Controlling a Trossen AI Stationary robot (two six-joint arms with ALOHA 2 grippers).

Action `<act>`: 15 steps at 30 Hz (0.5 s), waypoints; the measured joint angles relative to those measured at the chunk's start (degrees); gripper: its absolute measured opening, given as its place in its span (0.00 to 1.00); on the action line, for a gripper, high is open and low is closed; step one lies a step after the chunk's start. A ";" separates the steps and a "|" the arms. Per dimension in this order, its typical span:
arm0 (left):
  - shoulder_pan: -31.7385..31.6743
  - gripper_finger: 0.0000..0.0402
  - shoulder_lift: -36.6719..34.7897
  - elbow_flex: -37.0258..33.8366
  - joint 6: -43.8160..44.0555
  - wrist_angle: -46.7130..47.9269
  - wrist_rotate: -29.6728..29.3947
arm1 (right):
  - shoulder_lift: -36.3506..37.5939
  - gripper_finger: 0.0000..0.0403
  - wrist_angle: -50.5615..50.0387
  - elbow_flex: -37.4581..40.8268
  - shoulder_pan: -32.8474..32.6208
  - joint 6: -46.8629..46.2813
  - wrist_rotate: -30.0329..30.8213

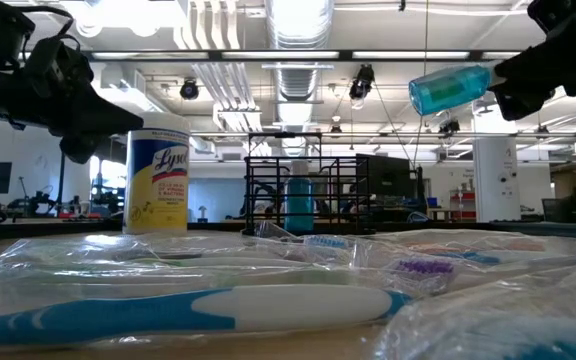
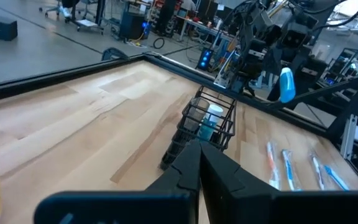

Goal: Pick & Place toothbrushing station
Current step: Put the blue mouthwash into the black wire organizer

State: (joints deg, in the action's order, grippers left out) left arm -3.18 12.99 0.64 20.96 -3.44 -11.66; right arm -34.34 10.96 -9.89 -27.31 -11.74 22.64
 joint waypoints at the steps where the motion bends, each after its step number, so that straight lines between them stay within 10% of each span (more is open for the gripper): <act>1: 0.00 0.02 0.00 0.00 0.18 0.01 0.01 | -0.21 0.22 -0.04 0.00 0.00 0.16 0.00; 15: 0.00 0.02 0.00 0.00 -3.02 0.09 -1.11 | -0.79 0.22 -15.52 -12.66 2.18 0.31 1.77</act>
State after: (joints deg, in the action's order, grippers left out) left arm -3.18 12.99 0.64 17.94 -3.36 -12.78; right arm -35.13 -4.56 -22.55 -25.13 -11.42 24.42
